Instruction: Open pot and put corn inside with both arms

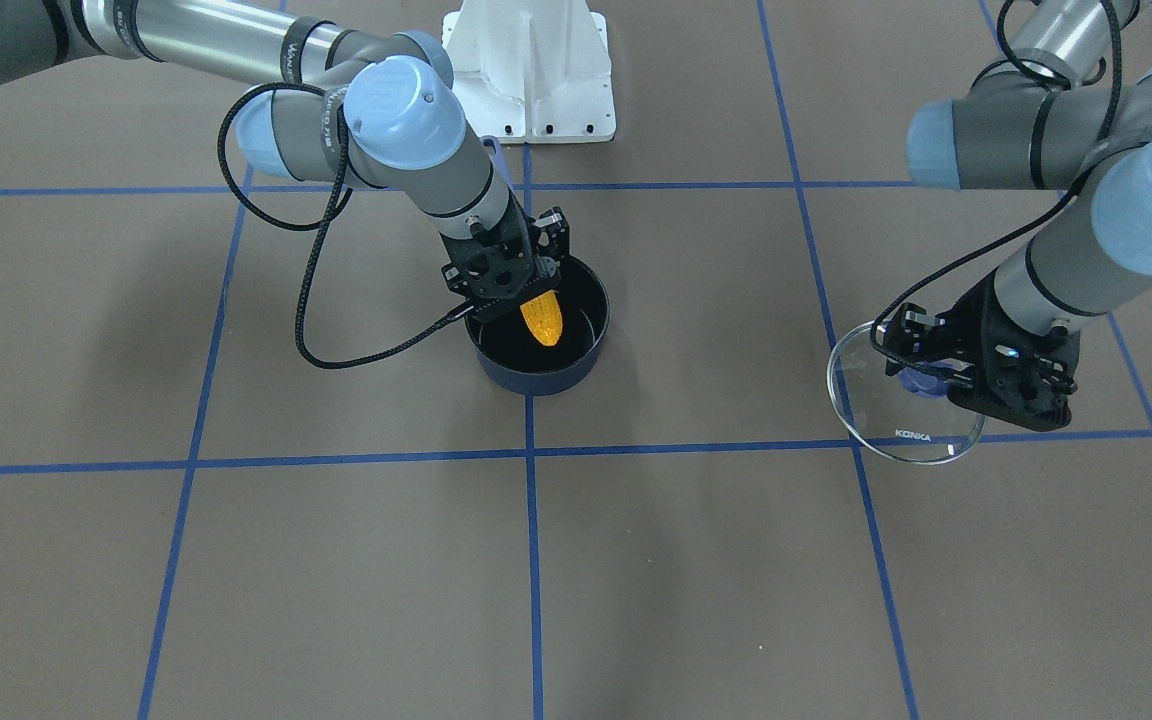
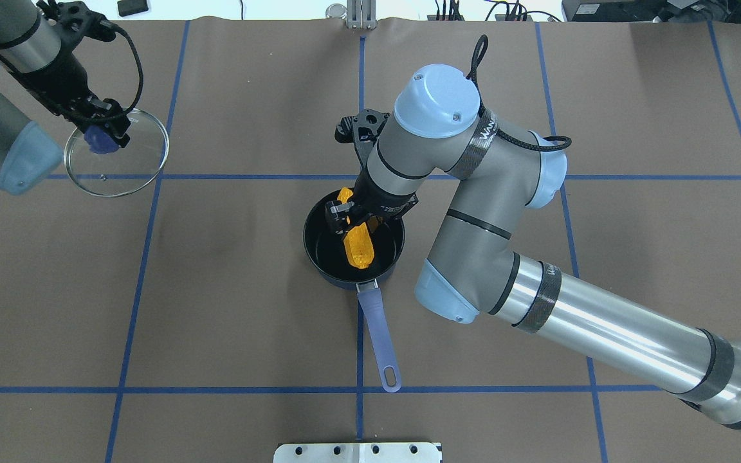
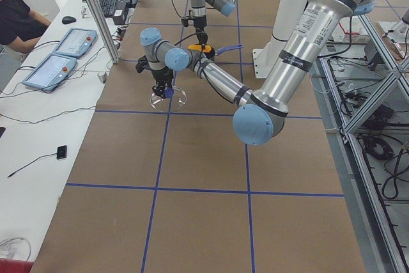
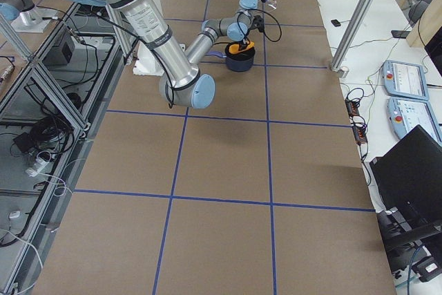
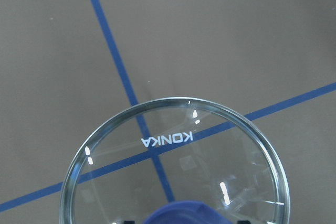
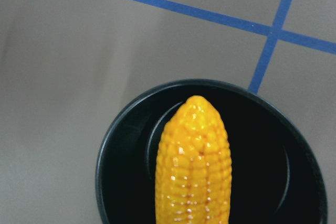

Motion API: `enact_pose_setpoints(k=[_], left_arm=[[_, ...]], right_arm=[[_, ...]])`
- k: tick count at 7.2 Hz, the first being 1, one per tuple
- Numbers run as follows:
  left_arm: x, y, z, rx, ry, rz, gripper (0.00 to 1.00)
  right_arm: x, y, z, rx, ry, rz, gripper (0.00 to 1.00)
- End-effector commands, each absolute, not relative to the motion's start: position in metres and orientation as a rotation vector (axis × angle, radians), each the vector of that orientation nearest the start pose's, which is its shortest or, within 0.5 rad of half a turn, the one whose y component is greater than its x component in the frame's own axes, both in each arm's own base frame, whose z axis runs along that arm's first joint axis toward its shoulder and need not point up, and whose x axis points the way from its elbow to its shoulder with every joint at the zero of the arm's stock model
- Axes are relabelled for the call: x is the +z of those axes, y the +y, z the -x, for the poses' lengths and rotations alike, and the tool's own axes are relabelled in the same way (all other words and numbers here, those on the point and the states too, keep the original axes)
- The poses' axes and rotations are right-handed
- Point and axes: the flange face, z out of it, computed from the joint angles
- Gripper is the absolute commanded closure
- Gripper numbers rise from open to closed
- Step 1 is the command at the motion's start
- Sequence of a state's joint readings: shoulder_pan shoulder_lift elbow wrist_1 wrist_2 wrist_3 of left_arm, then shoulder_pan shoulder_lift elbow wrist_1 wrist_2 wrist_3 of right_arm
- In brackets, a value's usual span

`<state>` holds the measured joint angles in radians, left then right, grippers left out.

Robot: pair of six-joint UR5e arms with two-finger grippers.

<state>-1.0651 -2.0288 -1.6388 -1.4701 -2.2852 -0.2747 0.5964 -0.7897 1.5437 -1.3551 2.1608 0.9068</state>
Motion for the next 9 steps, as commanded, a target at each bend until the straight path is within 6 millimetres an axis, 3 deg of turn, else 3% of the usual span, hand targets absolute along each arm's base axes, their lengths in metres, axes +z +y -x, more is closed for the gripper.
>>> enact_pose_setpoints(k=[1, 3, 5, 7, 9], left_arm=[[0.421, -0.586, -0.234, 0.402, 0.798, -0.079, 0.39], [0.446, -0.579, -0.228, 0.405, 0.786, -0.049, 0.39], [0.469, -0.572, -0.228, 0.396, 0.776, -0.009, 0.39], [0.479, -0.564, -0.234, 0.394, 0.829, 0.031, 0.39], [0.497, -0.573, -0.242, 0.398, 0.838, 0.032, 0.39]], right_arm=[[0.145, -0.473, 0.519, -0.329, -1.104, -0.142, 0.0], [0.146, -0.504, 0.466, -0.264, -1.087, -0.076, 0.0], [0.185, -0.526, 0.421, -0.219, -1.059, -0.069, 0.0], [0.225, -0.543, 0.388, -0.253, -1.04, -0.062, 0.0], [0.251, -0.546, 0.377, -0.277, -1.018, -0.071, 0.0]])
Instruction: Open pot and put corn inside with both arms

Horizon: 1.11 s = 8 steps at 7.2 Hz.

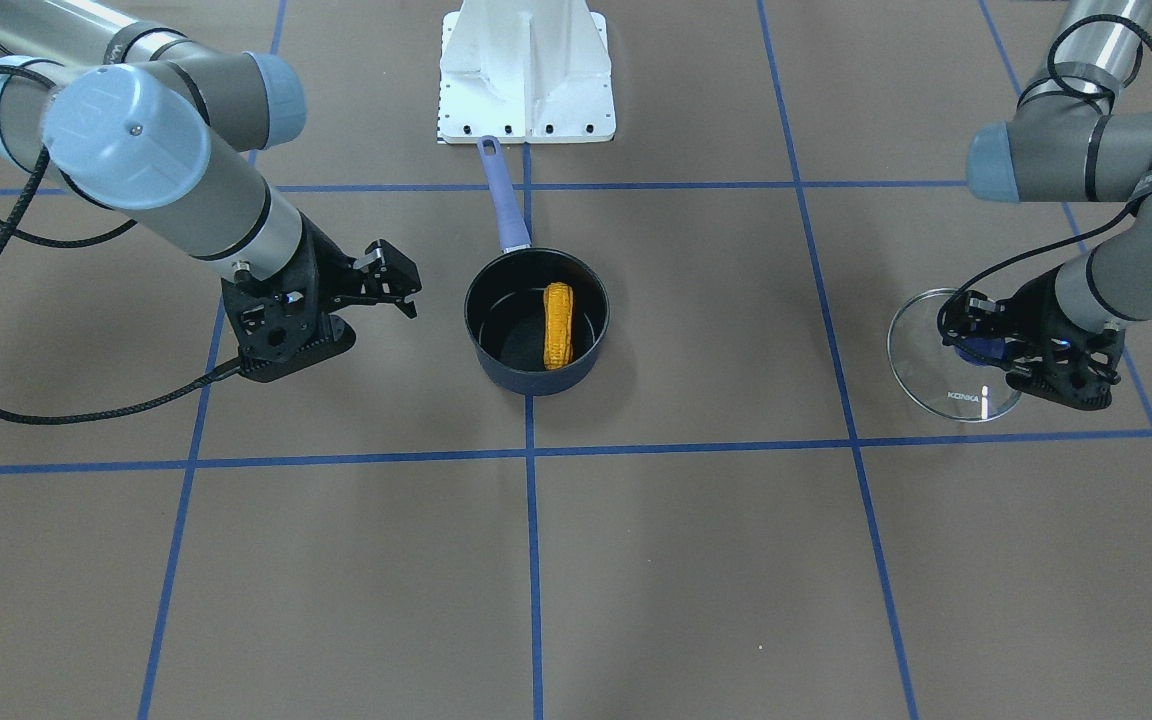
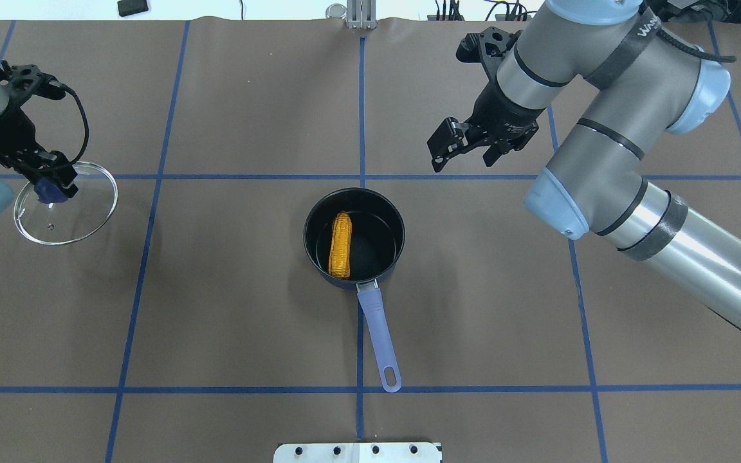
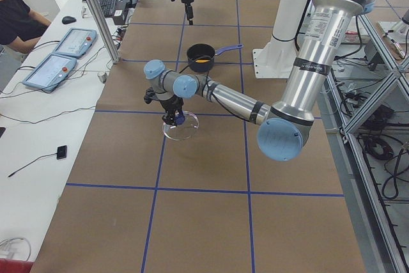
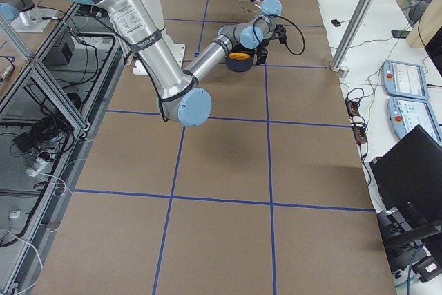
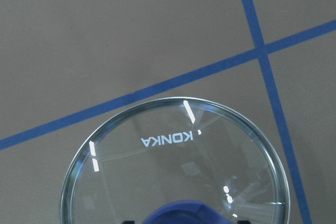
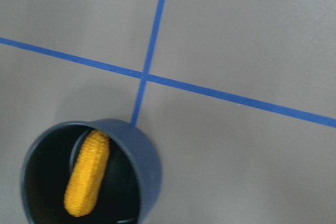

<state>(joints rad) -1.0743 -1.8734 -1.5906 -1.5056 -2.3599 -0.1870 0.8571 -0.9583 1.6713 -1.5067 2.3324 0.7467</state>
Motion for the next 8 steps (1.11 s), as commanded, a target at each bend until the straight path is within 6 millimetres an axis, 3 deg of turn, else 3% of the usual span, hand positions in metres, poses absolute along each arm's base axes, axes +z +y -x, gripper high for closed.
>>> enact_pose_setpoints(k=[1, 3, 8], left_arm=[[0.51, -0.578, -0.245, 0.4, 0.841, 0.025, 0.38], [0.5, -0.582, -0.255, 0.355, 0.851, 0.024, 0.38], [0.501, -0.573, -0.277, 0.39, 0.851, 0.04, 0.31]], right_arm=[[0.255, -0.546, 0.375, -0.279, -1.015, -0.07, 0.0], [0.256, -0.546, 0.375, -0.279, -1.014, -0.072, 0.0], [0.269, -0.544, 0.375, -0.322, -0.998, -0.088, 0.0]])
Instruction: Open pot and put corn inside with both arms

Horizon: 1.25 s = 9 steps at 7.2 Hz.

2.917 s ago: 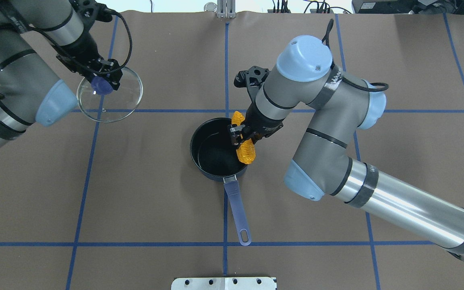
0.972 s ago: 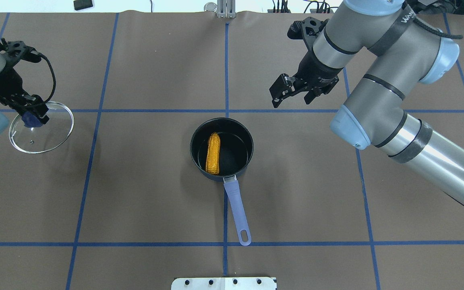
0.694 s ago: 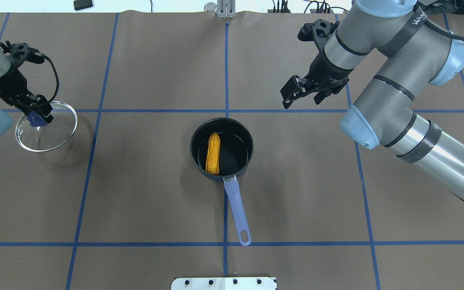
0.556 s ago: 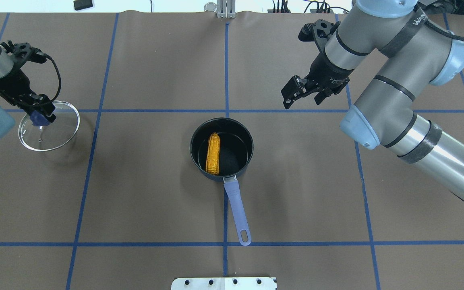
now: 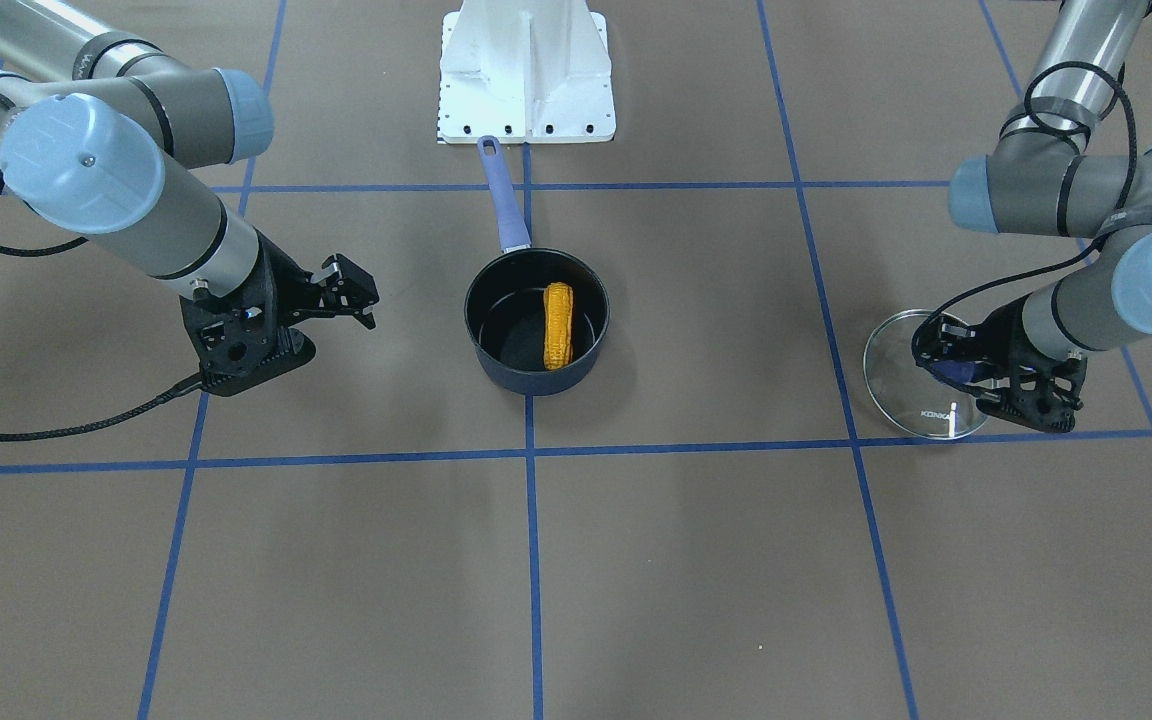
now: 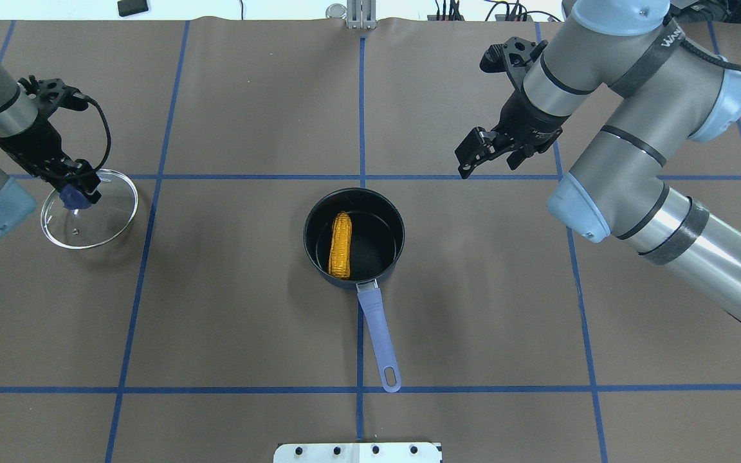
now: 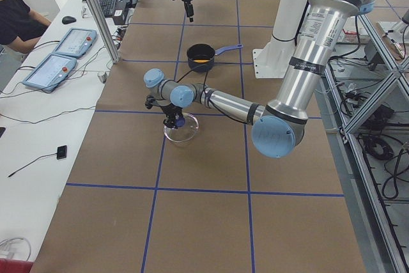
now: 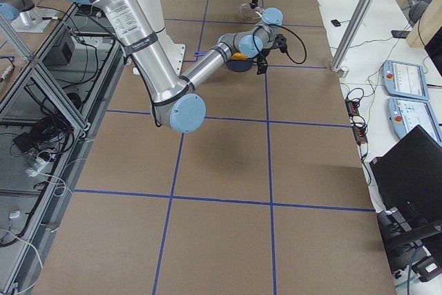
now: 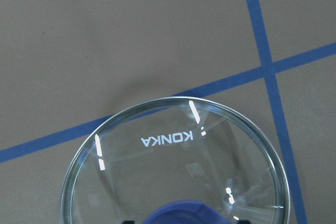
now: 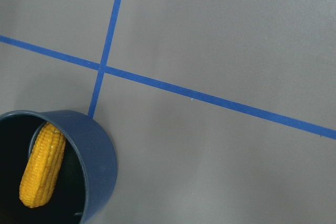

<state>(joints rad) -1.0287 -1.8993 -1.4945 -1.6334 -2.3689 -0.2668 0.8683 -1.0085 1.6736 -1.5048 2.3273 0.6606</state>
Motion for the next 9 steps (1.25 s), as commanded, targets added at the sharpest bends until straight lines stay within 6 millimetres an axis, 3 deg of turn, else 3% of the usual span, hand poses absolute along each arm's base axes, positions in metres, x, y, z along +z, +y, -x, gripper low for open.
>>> enact_pose_setpoints(k=[1, 2, 4, 5, 7, 8, 9], left_arm=[[0.5, -0.573, -0.277, 0.393, 0.853, 0.035, 0.09], [0.498, -0.573, -0.277, 0.394, 0.854, 0.032, 0.01], [0.494, -0.573, -0.277, 0.396, 0.851, 0.023, 0.01], [0.482, -0.574, -0.27, 0.399, 0.855, -0.005, 0.01], [0.476, -0.6, -0.193, 0.294, 0.85, -0.077, 0.01], [0.484, -0.611, -0.147, 0.326, 0.839, -0.14, 0.01], [0.499, -0.613, -0.114, 0.387, 0.824, -0.18, 0.0]], right_arm=[[0.269, -0.544, 0.375, -0.325, -1.001, -0.088, 0.0], [0.269, -0.544, 0.375, -0.325, -1.001, -0.088, 0.0], [0.273, -0.545, 0.372, -0.324, -0.993, -0.096, 0.0], [0.282, -0.551, 0.359, -0.334, -0.984, -0.115, 0.0], [0.307, -0.556, 0.318, -0.294, -0.967, -0.128, 0.0], [0.315, -0.576, 0.284, -0.227, -0.942, -0.149, 0.0], [0.324, -0.585, 0.262, -0.182, -0.903, -0.181, 0.0]])
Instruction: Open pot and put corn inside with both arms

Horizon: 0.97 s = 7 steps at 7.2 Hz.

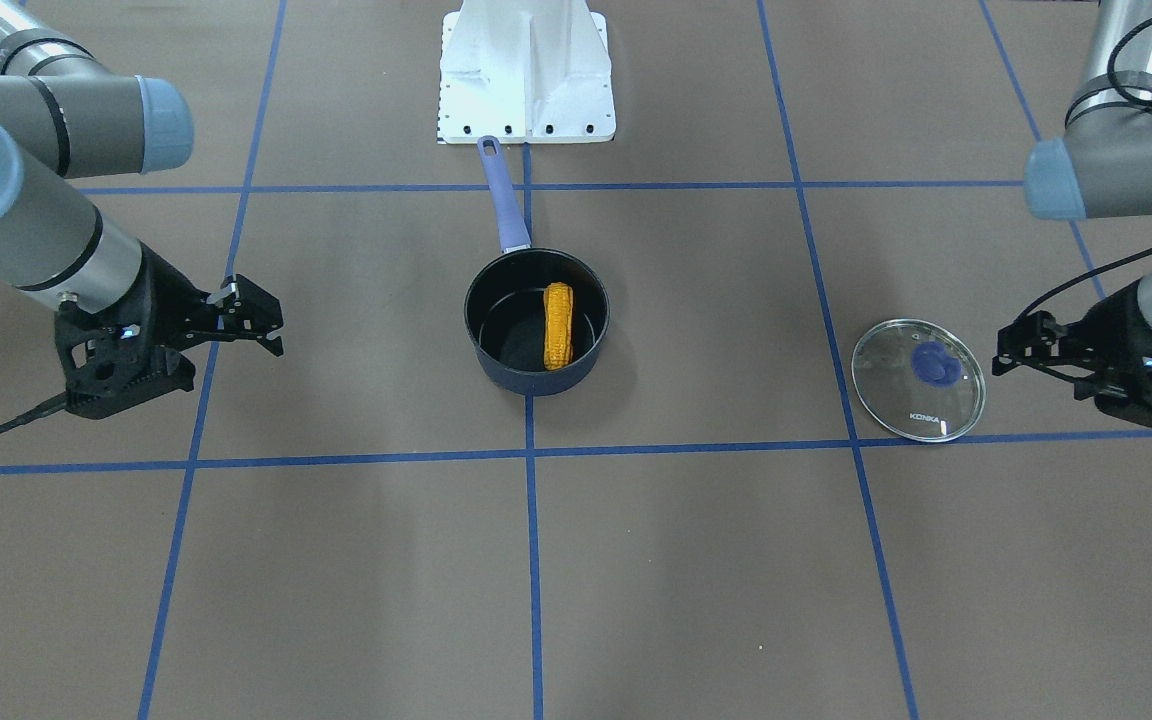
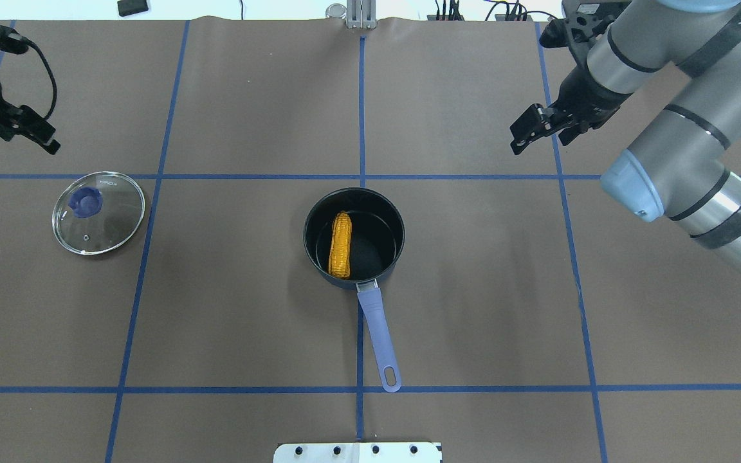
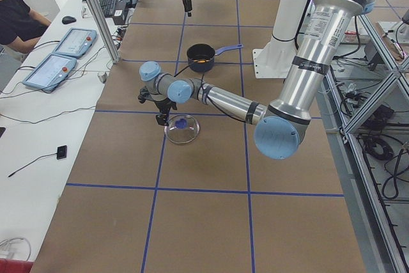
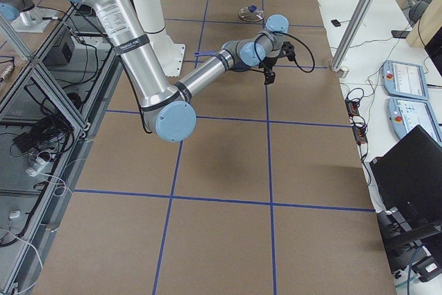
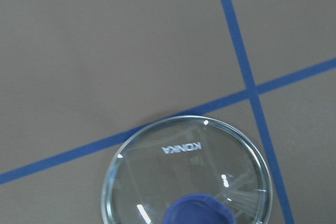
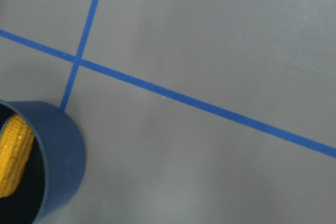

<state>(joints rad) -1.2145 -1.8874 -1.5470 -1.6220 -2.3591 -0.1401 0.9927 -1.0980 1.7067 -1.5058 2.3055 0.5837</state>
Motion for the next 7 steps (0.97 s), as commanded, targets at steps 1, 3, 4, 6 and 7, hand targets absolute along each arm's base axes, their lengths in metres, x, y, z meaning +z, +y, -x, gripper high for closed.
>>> enact_pose_setpoints(k=[1, 3, 4, 6, 7], left_arm=[[0.523, -0.602, -0.09, 0.367, 0.813, -0.176, 0.01], [0.56, -0.582, -0.027, 0.346, 0.8, -0.199, 0.01], [0.573, -0.573, -0.008, 0.337, 0.79, -0.201, 0.01], [0.579, -0.569, -0.004, 0.315, 0.787, -0.188, 0.01], [0.579, -0.569, -0.004, 0.312, 0.788, -0.185, 0.01]], right_arm=[[0.326, -0.59, 0.255, -0.166, -0.879, -0.202, 0.0], [0.346, -0.61, 0.255, -0.165, -0.732, -0.28, 0.0], [0.382, -0.63, 0.196, -0.187, -0.708, -0.268, 0.0], [0.459, -0.626, 0.082, -0.085, -0.768, -0.124, 0.0], [0.506, -0.604, 0.052, -0.011, -0.737, -0.067, 0.0]])
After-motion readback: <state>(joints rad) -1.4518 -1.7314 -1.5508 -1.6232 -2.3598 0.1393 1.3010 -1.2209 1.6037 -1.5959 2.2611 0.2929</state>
